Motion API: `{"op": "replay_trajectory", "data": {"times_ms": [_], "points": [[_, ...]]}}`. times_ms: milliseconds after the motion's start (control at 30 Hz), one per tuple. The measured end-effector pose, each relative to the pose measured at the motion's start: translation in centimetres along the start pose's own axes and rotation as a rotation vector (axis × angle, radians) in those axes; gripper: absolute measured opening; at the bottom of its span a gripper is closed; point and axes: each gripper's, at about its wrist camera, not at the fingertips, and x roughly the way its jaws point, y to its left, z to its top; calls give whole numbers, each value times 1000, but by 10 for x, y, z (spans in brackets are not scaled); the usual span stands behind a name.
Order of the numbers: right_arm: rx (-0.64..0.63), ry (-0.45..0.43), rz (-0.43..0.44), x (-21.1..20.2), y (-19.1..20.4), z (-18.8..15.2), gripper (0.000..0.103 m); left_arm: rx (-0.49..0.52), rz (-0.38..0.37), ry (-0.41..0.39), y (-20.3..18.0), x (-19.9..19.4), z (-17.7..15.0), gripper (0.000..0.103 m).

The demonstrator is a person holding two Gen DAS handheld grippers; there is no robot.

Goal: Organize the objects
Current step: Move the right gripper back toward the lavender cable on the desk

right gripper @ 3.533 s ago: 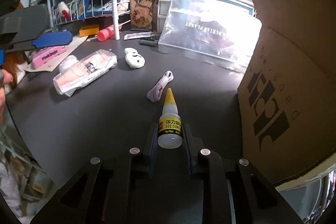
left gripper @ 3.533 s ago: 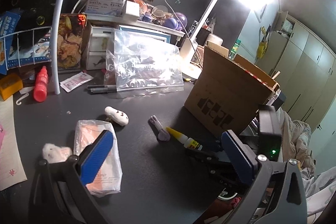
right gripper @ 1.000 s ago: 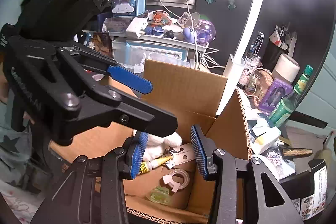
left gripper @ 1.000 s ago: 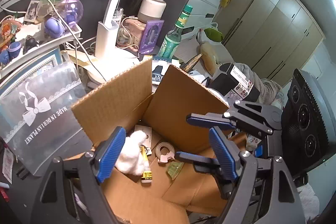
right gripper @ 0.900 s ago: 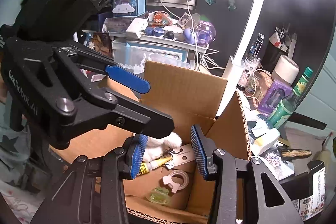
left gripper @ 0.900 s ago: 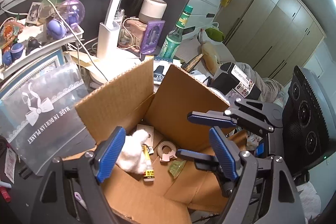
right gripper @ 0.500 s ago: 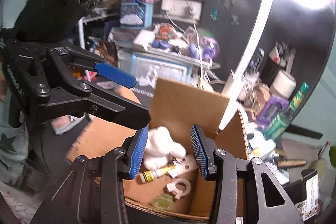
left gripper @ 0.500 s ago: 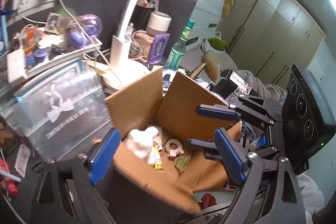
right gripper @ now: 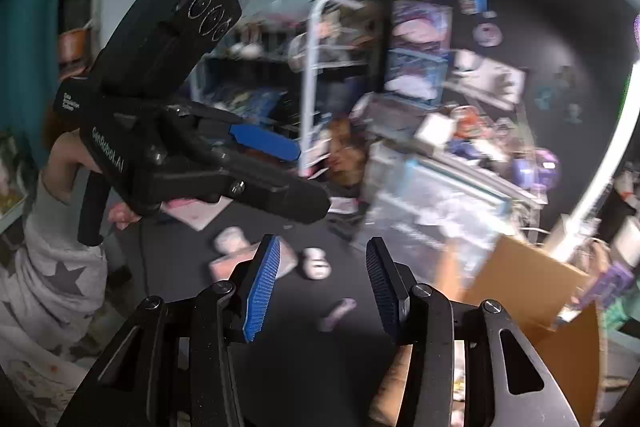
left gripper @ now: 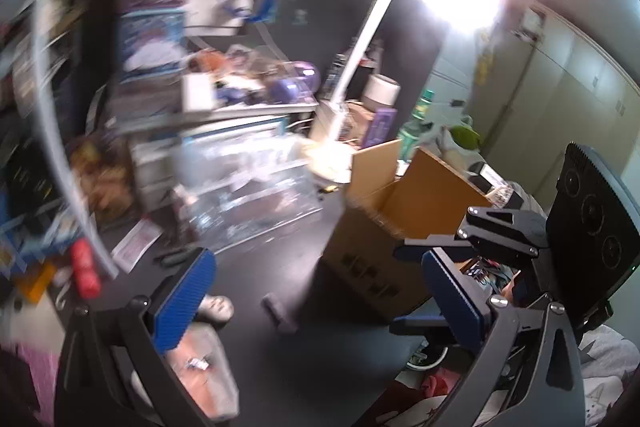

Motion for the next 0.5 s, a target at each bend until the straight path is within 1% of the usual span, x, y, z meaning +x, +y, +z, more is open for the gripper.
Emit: {"op": "replay_trajectory", "data": {"times_ms": [67, 133, 200, 267, 333, 500], "points": [[-6, 17, 34, 15, 11, -2, 41, -14, 36, -6, 10, -6, -14, 102], [6, 44, 89, 31, 22, -7, 41, -25, 65, -3, 19, -7, -30, 103], [43, 67, 159, 45, 26, -15, 41, -38, 64, 1, 27, -5, -46, 102], [81, 97, 178, 63, 29, -25, 41, -59, 53, 4, 35, -1, -59, 102], [109, 132, 167, 79, 29, -36, 41, -83, 47, 7, 42, 2, -72, 102], [160, 230, -12, 124, 15, -76, 41, -115, 12, 8, 48, 10, -88, 102]]}}
